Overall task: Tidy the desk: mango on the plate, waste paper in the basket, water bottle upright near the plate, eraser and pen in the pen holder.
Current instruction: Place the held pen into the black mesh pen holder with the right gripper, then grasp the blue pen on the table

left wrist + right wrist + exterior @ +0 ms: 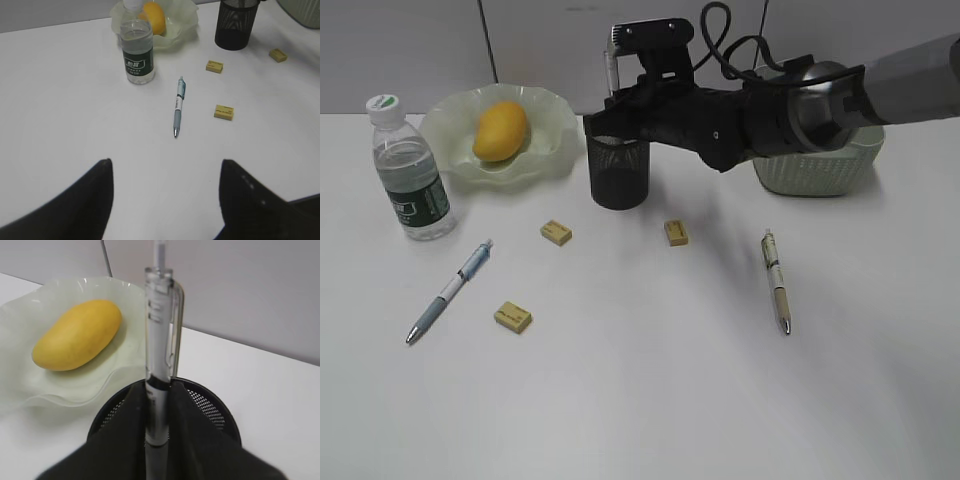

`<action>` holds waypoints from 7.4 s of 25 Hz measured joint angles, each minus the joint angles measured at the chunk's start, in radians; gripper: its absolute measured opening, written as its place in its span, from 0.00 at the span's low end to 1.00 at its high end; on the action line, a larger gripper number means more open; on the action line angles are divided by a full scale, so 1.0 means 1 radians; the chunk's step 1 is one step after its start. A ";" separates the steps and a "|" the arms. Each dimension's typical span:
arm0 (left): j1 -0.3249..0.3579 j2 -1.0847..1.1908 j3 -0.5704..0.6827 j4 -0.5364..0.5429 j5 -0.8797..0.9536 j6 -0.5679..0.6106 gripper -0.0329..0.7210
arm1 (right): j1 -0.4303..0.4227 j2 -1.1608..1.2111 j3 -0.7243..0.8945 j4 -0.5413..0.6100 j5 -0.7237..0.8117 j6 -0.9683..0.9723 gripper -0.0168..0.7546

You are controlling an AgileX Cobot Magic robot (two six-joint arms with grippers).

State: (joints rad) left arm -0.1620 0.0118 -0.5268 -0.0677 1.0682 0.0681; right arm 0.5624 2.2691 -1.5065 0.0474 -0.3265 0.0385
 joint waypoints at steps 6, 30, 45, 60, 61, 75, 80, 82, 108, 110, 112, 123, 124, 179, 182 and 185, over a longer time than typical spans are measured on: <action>0.000 0.000 0.000 0.000 0.000 0.000 0.72 | 0.000 -0.001 0.000 -0.001 0.001 -0.001 0.54; 0.000 0.000 0.000 0.000 0.000 0.000 0.72 | 0.000 -0.262 -0.006 -0.047 1.189 -0.002 0.65; 0.000 0.000 0.000 0.000 0.000 0.000 0.72 | 0.000 -0.477 -0.006 -0.103 1.529 -0.029 0.64; 0.000 0.000 0.000 0.000 0.000 0.000 0.72 | 0.000 -0.924 0.033 -0.038 1.534 -0.031 0.64; 0.000 0.000 0.000 0.000 0.000 0.000 0.72 | 0.000 -0.948 0.056 -0.038 1.534 -0.031 0.64; 0.000 0.000 0.000 0.000 0.000 0.000 0.72 | 0.000 -1.333 0.700 -0.036 1.344 -0.031 0.64; 0.000 0.000 0.000 0.000 0.000 0.000 0.72 | 0.000 -1.463 0.870 -0.036 1.251 -0.031 0.64; 0.000 0.000 0.000 0.000 0.000 0.000 0.72 | 0.000 -1.523 0.916 -0.036 1.227 -0.030 0.64; 0.000 0.000 0.000 0.001 0.000 0.000 0.72 | 0.003 -1.810 0.983 -0.159 1.233 0.175 0.64; 0.000 0.000 0.000 0.001 0.000 0.000 0.72 | 0.003 -1.810 0.985 -0.199 1.214 0.175 0.64; 0.000 0.000 0.000 0.001 0.000 0.000 0.72 | 0.003 -1.810 0.997 -0.229 1.193 0.175 0.64; 0.000 0.000 0.000 0.001 0.000 0.000 0.72 | 0.003 -1.809 1.051 -0.257 1.064 0.176 0.64; 0.000 0.000 0.000 0.001 0.000 0.000 0.72 | 0.003 -1.809 1.045 -0.255 1.084 0.176 0.64; -0.133 1.472 -0.323 -0.133 -0.472 0.161 0.72 | 0.003 -2.203 0.993 -0.185 1.392 0.175 0.64; -0.134 1.572 -0.395 -0.128 -0.460 0.161 0.72 | 0.003 -2.226 0.993 -0.185 1.392 0.175 0.64; -0.136 1.652 -0.468 -0.113 -0.438 0.161 0.72 | 0.003 -2.232 0.993 -0.185 1.392 0.175 0.64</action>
State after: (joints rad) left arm -0.2976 1.6640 -0.9944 -0.1808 0.6298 0.2294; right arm 0.5654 0.0366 -0.5131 -0.1378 1.0656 0.2136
